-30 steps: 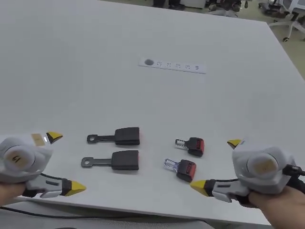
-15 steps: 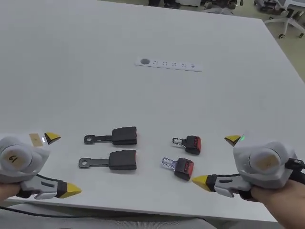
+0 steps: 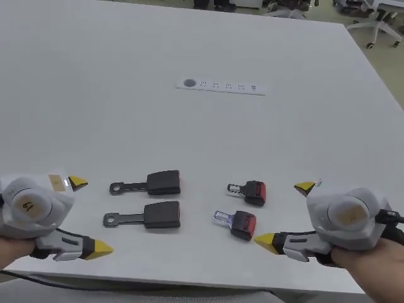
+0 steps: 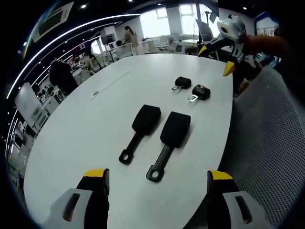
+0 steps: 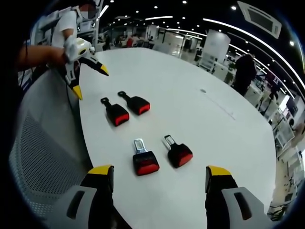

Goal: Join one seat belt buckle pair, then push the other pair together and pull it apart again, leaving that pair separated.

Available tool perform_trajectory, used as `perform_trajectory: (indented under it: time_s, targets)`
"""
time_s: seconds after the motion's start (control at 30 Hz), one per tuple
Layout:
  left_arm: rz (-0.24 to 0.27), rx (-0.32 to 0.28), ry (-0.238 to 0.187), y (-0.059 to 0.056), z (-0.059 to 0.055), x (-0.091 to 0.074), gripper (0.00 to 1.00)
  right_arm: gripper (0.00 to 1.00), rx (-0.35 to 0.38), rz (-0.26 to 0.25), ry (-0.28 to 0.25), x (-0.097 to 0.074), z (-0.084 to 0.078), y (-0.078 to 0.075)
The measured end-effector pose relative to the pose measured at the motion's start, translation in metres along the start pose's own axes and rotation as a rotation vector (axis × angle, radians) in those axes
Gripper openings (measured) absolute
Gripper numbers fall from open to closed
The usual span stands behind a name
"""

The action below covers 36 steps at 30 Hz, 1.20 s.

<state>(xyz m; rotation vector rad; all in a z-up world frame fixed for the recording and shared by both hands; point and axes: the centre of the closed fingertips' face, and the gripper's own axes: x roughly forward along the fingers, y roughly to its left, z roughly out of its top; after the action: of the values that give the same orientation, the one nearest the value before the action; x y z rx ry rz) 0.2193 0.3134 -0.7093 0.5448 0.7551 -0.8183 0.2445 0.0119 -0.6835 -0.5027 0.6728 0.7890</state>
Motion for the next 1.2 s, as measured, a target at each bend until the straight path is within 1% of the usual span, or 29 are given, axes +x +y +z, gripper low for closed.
perform_trajectory:
  time_s: [0.17, 0.2, 0.23, 0.27, 0.3, 0.37, 0.4, 0.43, 0.53, 0.57, 0.63, 0.7, 0.77, 0.83, 0.87, 0.9, 0.93, 1.0, 1.03, 1.2]
  targets:
    - [-0.018, 0.019, 0.003, -0.004, 0.006, 0.007, 0.85, 0.77, -0.021, 0.015, 0.012, 0.002, -0.002, 0.001]
    - [-0.021, 0.022, 0.004, -0.003, 0.007, 0.008, 0.85, 0.75, -0.026, 0.022, 0.014, 0.003, -0.002, 0.002]
    - [-0.025, 0.023, 0.000, -0.003, 0.009, 0.010, 0.84, 0.73, -0.031, 0.029, 0.017, 0.003, -0.002, 0.002]
    - [-0.037, 0.015, -0.011, -0.004, 0.011, 0.012, 0.81, 0.70, -0.040, 0.043, 0.024, 0.005, -0.003, 0.004]
    - [-0.033, 0.025, -0.030, -0.003, 0.015, 0.014, 0.76, 0.68, -0.040, 0.044, 0.026, 0.006, -0.003, 0.005]
    - [-0.034, 0.033, -0.032, -0.004, 0.019, 0.017, 0.75, 0.69, -0.035, 0.043, 0.021, 0.008, -0.001, 0.004]
    - [-0.047, 0.035, -0.030, -0.006, 0.021, 0.019, 0.75, 0.67, -0.035, 0.053, 0.020, 0.009, 0.000, 0.005]
    - [-0.056, 0.046, -0.029, -0.008, 0.023, 0.022, 0.75, 0.66, -0.037, 0.055, 0.020, 0.010, 0.000, 0.006]
    - [-0.072, 0.077, -0.032, -0.010, 0.026, 0.029, 0.73, 0.65, -0.054, 0.064, 0.023, 0.014, 0.001, 0.008]
    - [-0.081, 0.105, -0.036, -0.010, 0.027, 0.032, 0.71, 0.64, -0.057, 0.071, 0.023, 0.016, 0.001, 0.009]
    - [-0.091, 0.129, -0.031, -0.013, 0.029, 0.036, 0.67, 0.64, -0.066, 0.084, 0.029, 0.022, -0.001, 0.011]
    - [-0.110, 0.123, -0.026, -0.017, 0.032, 0.040, 0.65, 0.61, -0.078, 0.099, 0.035, 0.025, -0.001, 0.015]
    - [-0.135, 0.130, -0.006, -0.023, 0.026, 0.048, 0.63, 0.58, -0.090, 0.117, 0.038, 0.028, 0.000, 0.018]
    - [-0.148, 0.150, 0.012, -0.027, 0.023, 0.053, 0.61, 0.57, -0.102, 0.131, 0.049, 0.033, -0.001, 0.020]
    - [-0.158, 0.182, 0.025, -0.029, 0.020, 0.056, 0.58, 0.56, -0.105, 0.138, 0.052, 0.035, -0.002, 0.021]
    - [-0.160, 0.188, 0.032, -0.029, 0.019, 0.056, 0.54, 0.55, -0.108, 0.146, 0.055, 0.035, -0.001, 0.023]
    - [-0.156, 0.182, 0.042, -0.030, 0.019, 0.058, 0.53, 0.53, -0.114, 0.152, 0.058, 0.034, 0.001, 0.024]
    - [-0.158, 0.175, 0.048, -0.029, 0.019, 0.063, 0.53, 0.53, -0.122, 0.163, 0.064, 0.040, 0.000, 0.024]
    - [-0.160, 0.176, 0.047, -0.029, 0.019, 0.064, 0.53, 0.53, -0.125, 0.166, 0.066, 0.039, 0.001, 0.025]
    - [-0.170, 0.180, 0.056, -0.026, 0.026, 0.074, 0.53, 0.51, -0.144, 0.190, 0.079, 0.047, -0.001, 0.029]
